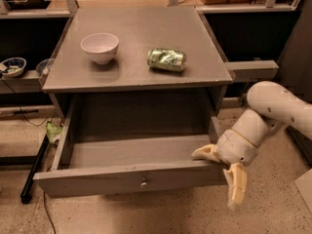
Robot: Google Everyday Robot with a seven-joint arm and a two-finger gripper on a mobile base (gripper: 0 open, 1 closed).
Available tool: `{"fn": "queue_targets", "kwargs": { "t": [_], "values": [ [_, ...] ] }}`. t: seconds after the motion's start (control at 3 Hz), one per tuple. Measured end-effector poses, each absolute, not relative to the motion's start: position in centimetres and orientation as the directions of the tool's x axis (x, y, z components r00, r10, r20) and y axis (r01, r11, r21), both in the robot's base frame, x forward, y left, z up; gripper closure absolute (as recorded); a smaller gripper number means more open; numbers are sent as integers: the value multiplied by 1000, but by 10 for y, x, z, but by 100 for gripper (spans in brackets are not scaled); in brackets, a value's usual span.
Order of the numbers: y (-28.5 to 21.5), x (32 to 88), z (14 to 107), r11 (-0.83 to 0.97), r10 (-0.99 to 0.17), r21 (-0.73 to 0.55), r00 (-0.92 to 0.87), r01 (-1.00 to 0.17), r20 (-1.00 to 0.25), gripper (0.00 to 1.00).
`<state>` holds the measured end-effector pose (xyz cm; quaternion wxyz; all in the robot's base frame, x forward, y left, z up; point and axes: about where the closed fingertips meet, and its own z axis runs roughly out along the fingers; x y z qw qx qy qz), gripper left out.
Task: Open top drawer
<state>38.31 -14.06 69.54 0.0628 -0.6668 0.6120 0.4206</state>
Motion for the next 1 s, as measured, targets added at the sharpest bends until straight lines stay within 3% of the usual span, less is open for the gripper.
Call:
{"fn": "queue_targets", "kwargs": {
  "t": [1.0],
  "values": [
    [-153,363,711,-285,-730,428,-95,-858,-677,0]
  ]
}}
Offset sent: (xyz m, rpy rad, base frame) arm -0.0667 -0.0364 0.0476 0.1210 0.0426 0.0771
